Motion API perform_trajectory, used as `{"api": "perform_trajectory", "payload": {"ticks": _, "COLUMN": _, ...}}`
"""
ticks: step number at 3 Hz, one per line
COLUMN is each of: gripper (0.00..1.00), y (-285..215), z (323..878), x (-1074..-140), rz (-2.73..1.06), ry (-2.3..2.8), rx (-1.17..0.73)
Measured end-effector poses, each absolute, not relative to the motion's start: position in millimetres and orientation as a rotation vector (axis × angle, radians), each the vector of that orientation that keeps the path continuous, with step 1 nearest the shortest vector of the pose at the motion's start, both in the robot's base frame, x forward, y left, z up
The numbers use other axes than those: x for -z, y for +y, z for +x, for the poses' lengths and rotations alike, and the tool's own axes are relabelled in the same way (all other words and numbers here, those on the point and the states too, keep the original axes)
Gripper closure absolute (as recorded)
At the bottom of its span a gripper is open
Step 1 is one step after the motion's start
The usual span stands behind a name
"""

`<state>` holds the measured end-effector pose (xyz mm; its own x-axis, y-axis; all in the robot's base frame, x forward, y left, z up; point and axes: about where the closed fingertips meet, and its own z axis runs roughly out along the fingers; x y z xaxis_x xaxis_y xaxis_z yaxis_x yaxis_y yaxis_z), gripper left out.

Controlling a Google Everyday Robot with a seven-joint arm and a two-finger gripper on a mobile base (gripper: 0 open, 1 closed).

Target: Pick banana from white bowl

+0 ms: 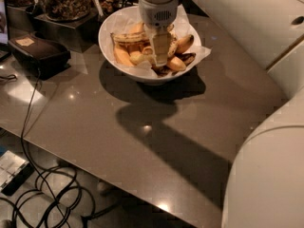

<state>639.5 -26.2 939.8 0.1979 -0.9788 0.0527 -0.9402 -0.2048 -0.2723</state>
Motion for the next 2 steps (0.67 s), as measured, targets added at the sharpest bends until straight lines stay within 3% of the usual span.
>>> {"api": "perform_trajectory", "payload": {"ticks": 1, "gripper": 0.38, "y": -25.6, "z": 639.6, "x": -937.6, "rz": -2.29, "ry": 1.856, "rx": 0.313}}
{"api": "perform_trajectory", "payload": {"ticks": 2, "gripper": 0.48, "y": -25.3, "z": 639.9, "x": -934.0, "rz": -2.297, "ry": 1.856, "rx": 0.302}}
